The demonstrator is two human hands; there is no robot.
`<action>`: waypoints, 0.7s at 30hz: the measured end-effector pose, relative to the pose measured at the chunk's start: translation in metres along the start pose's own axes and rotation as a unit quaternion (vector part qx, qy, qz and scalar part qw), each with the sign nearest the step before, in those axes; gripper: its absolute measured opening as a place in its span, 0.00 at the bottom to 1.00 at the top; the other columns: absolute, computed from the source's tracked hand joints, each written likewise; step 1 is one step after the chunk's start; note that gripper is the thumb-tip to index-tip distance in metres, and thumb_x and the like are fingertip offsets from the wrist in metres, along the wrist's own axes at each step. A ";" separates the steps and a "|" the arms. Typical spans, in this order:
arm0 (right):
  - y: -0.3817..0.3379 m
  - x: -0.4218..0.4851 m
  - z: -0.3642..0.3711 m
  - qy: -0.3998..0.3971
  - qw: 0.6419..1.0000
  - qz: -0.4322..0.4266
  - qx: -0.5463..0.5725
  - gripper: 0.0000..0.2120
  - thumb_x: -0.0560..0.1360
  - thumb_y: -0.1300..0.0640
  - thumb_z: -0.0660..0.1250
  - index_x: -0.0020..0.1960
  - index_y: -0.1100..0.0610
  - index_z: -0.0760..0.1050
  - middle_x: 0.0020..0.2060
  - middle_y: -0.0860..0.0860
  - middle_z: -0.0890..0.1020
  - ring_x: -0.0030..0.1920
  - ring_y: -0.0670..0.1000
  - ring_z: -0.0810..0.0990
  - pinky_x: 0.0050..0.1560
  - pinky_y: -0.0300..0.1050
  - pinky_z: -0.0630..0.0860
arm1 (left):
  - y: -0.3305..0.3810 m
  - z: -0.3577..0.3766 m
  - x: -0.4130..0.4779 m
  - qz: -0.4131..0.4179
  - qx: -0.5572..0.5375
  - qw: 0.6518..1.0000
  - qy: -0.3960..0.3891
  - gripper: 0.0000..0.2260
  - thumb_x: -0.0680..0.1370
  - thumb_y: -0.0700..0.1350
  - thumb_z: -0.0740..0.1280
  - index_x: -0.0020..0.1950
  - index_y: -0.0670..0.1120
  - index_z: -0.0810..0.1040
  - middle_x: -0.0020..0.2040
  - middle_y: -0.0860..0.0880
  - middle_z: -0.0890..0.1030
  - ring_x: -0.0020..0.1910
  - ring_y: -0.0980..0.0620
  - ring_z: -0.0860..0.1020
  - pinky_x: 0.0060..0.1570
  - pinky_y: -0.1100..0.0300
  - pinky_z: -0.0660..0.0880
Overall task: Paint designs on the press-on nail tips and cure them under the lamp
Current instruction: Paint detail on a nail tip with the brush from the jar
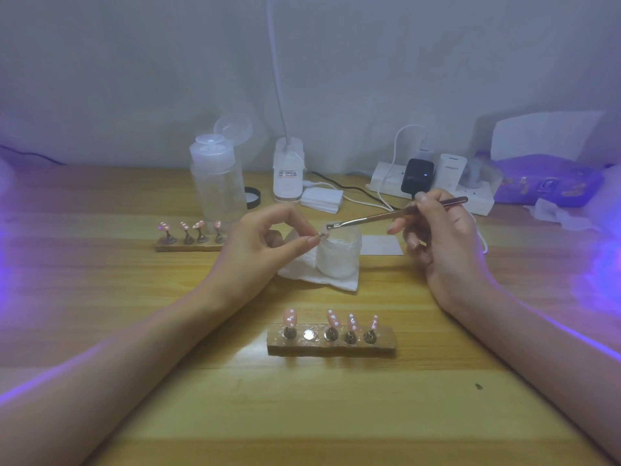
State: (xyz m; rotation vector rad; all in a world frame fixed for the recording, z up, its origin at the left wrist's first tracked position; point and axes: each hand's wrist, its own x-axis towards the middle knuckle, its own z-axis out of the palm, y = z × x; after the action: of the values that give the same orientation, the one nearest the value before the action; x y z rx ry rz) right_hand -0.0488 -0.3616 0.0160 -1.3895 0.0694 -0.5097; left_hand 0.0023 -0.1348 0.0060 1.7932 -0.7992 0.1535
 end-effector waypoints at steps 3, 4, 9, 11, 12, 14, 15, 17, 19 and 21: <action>-0.001 -0.001 0.000 -0.024 1.000 -0.010 0.017 0.13 0.83 0.55 0.60 0.39 0.50 0.68 0.30 0.52 0.83 0.24 0.45 0.69 0.23 0.34 0.60 | 0.001 0.000 0.000 0.001 0.003 1.000 0.000 0.05 0.77 0.40 0.72 0.43 0.41 0.79 0.26 0.65 0.74 0.23 0.59 0.60 0.27 0.73 0.59; -0.001 -0.001 0.000 -0.029 0.999 -0.009 0.009 0.13 0.83 0.55 0.59 0.40 0.51 0.67 0.31 0.52 0.83 0.24 0.45 0.69 0.23 0.34 0.61 | 0.001 0.000 0.000 0.000 0.004 1.000 -0.001 0.05 0.77 0.40 0.72 0.43 0.41 0.79 0.26 0.65 0.74 0.23 0.59 0.60 0.27 0.73 0.59; 0.000 0.000 0.000 0.008 1.000 0.016 0.000 0.12 0.83 0.56 0.60 0.40 0.51 0.66 0.29 0.52 0.82 0.23 0.44 0.68 0.22 0.32 0.62 | 0.001 0.000 0.000 -0.003 0.002 1.000 -0.001 0.05 0.77 0.40 0.72 0.43 0.41 0.79 0.25 0.64 0.72 0.23 0.59 0.60 0.27 0.73 0.58; -0.001 0.000 -0.001 -0.005 1.000 0.001 0.015 0.13 0.83 0.55 0.60 0.40 0.50 0.66 0.30 0.52 0.82 0.24 0.44 0.68 0.23 0.33 0.62 | 0.002 0.000 0.000 -0.005 0.001 1.000 -0.001 0.05 0.77 0.40 0.72 0.43 0.41 0.79 0.25 0.63 0.73 0.23 0.59 0.60 0.27 0.73 0.59; -0.001 -0.001 -0.001 -0.020 1.000 -0.009 0.016 0.12 0.82 0.54 0.60 0.40 0.50 0.67 0.30 0.52 0.83 0.24 0.45 0.68 0.23 0.33 0.62 | 0.002 0.000 0.000 -0.007 -0.001 1.000 0.000 0.05 0.77 0.40 0.72 0.43 0.41 0.79 0.25 0.63 0.73 0.23 0.59 0.60 0.26 0.72 0.59; 0.000 -0.001 0.000 -0.033 0.999 -0.013 0.003 0.12 0.82 0.54 0.60 0.40 0.51 0.67 0.30 0.52 0.83 0.24 0.45 0.68 0.23 0.33 0.62 | 0.002 0.000 -0.001 -0.016 -0.006 1.000 0.003 0.06 0.77 0.41 0.72 0.42 0.41 0.79 0.23 0.61 0.71 0.23 0.59 0.59 0.26 0.71 0.58; 0.000 -0.001 0.000 -0.026 1.000 -0.005 -0.004 0.12 0.82 0.55 0.60 0.40 0.51 0.66 0.29 0.53 0.82 0.24 0.45 0.68 0.22 0.33 0.61 | 0.002 0.000 -0.001 -0.021 -0.009 1.000 0.004 0.06 0.77 0.41 0.73 0.42 0.41 0.79 0.22 0.60 0.69 0.23 0.59 0.59 0.26 0.70 0.58; 0.001 0.001 0.000 -0.002 1.000 0.010 -0.003 0.12 0.83 0.56 0.60 0.40 0.52 0.66 0.28 0.52 0.82 0.23 0.45 0.67 0.21 0.33 0.60 | 0.002 0.000 -0.001 -0.030 -0.016 0.999 0.005 0.06 0.77 0.42 0.73 0.42 0.41 0.79 0.22 0.59 0.67 0.23 0.58 0.59 0.25 0.69 0.57; 0.001 0.001 -0.001 0.003 1.000 0.010 0.013 0.13 0.83 0.56 0.60 0.40 0.51 0.66 0.28 0.52 0.81 0.23 0.45 0.68 0.21 0.33 0.60 | 0.003 0.000 -0.001 -0.033 -0.016 0.999 0.005 0.07 0.77 0.42 0.73 0.42 0.41 0.79 0.22 0.58 0.67 0.23 0.58 0.59 0.25 0.68 0.57; 0.001 0.001 -0.002 -0.016 1.000 -0.007 0.023 0.12 0.82 0.54 0.60 0.39 0.50 0.67 0.30 0.52 0.82 0.24 0.45 0.68 0.23 0.34 0.61 | 0.003 0.000 -0.001 -0.032 -0.017 0.999 0.004 0.07 0.77 0.42 0.73 0.42 0.41 0.79 0.23 0.59 0.69 0.23 0.59 0.59 0.25 0.70 0.58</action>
State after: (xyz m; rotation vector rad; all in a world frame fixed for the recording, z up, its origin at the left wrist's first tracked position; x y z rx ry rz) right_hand -0.0487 -0.3635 0.0150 -1.3543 0.0222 -0.4973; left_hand -0.0003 -0.1350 0.0081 1.7822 -0.7341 0.1047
